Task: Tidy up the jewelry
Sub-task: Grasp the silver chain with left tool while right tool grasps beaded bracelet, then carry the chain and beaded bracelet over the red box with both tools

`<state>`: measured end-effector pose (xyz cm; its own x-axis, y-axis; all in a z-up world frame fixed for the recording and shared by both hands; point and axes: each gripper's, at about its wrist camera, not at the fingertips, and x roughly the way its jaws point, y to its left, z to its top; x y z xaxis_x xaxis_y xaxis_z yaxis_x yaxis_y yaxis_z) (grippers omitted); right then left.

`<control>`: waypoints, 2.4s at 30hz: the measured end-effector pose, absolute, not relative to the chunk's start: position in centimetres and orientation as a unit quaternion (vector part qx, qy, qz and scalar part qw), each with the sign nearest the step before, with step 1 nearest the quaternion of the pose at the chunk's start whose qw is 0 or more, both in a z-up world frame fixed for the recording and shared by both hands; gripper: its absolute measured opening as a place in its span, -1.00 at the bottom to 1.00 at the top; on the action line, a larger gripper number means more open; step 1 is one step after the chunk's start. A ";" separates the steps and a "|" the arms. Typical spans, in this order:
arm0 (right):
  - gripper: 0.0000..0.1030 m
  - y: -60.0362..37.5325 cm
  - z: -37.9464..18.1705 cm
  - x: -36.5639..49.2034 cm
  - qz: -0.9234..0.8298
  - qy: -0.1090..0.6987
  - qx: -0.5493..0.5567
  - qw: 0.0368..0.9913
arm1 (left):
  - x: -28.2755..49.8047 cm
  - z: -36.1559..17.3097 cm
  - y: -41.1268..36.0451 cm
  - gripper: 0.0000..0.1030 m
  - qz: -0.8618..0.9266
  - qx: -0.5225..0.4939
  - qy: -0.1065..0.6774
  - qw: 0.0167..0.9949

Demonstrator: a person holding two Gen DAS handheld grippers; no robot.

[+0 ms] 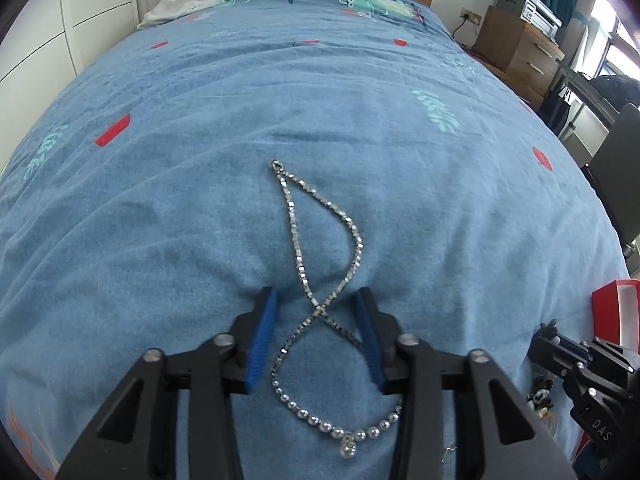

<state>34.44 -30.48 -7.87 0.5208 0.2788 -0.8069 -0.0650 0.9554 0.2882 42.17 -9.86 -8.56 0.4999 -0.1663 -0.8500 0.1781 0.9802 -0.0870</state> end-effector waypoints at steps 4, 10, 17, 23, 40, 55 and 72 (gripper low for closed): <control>-0.79 -30.4 -7.4 34.1 0.106 0.467 0.118 0.870 | 42.1 -8.2 -9.7 -0.90 -0.101 0.000 0.488 0.867; -0.79 -30.3 -5.9 33.4 0.115 0.450 0.118 0.878 | 41.6 -7.1 -9.3 -0.96 -0.105 -0.014 0.483 0.869; -0.79 -30.2 -2.8 31.9 0.122 0.427 0.113 0.889 | 40.1 -4.0 -8.7 -0.96 -0.106 -0.016 0.466 0.878; -0.79 -30.1 1.2 29.7 0.121 0.402 0.108 0.901 | 37.7 0.5 -8.8 -0.96 -0.113 -0.016 0.440 0.890; -0.79 -32.0 14.4 19.1 0.096 0.311 0.100 0.940 | 25.9 16.2 -11.9 -0.96 -0.158 0.004 0.342 0.926; -0.79 -38.4 20.2 10.9 0.044 0.261 0.099 0.959 | 17.3 21.6 -20.0 -0.96 -0.216 0.046 0.303 0.927; -0.79 -48.8 14.5 13.5 -0.015 0.299 0.135 0.944 | 20.3 14.8 -33.3 -0.95 -0.275 0.060 0.357 0.890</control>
